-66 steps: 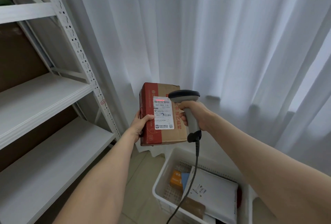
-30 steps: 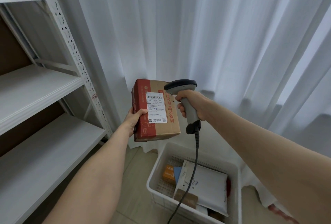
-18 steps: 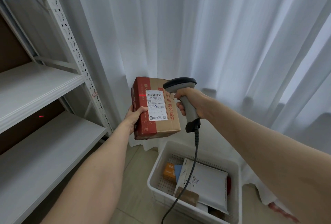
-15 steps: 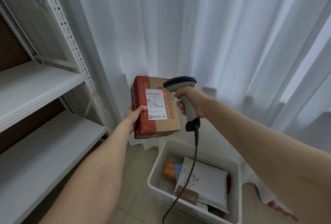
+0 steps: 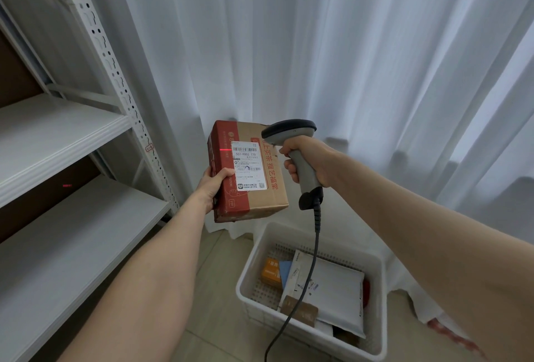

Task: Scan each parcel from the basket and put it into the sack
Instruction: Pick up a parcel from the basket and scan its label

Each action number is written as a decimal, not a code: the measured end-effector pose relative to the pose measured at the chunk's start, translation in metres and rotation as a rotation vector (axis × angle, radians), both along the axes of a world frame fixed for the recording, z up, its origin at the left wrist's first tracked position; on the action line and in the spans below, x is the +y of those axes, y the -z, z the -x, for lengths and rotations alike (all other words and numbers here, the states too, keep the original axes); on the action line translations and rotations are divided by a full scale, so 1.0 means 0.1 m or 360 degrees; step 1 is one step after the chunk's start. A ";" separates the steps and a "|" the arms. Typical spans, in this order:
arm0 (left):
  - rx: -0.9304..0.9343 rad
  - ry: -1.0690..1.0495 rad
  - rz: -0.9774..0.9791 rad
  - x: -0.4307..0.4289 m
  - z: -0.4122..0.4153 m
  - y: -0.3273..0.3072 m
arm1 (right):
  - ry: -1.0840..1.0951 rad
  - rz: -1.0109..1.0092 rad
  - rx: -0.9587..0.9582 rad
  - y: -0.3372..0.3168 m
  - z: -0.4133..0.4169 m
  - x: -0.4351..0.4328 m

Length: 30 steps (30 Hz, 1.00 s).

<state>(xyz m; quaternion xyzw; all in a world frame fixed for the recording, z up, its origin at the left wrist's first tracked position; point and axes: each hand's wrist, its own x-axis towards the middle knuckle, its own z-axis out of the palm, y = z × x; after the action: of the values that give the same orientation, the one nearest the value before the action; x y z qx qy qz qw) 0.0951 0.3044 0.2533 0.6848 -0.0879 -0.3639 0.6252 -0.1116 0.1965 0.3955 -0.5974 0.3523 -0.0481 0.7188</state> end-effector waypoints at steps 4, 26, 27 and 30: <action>0.0000 0.0008 0.0007 -0.01 0.02 -0.01 | 0.0007 0.0025 0.0006 -0.02 0.00 0.02; -0.0012 0.0050 0.0007 0.16 -0.09 -0.05 | 0.0042 0.0053 0.0037 -0.04 -0.14 0.18; -0.0013 0.0055 0.0002 0.17 -0.09 -0.04 | 0.0046 0.0053 0.0036 -0.03 -0.15 0.19; -0.0006 0.0061 -0.0002 0.18 -0.10 -0.04 | 0.0040 0.0051 0.0036 -0.01 -0.18 0.20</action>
<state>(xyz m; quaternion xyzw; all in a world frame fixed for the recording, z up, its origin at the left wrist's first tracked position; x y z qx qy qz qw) 0.1053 0.3228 0.2572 0.6841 -0.1020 -0.3745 0.6176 -0.0935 0.2165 0.3966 -0.6050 0.3671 -0.0559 0.7043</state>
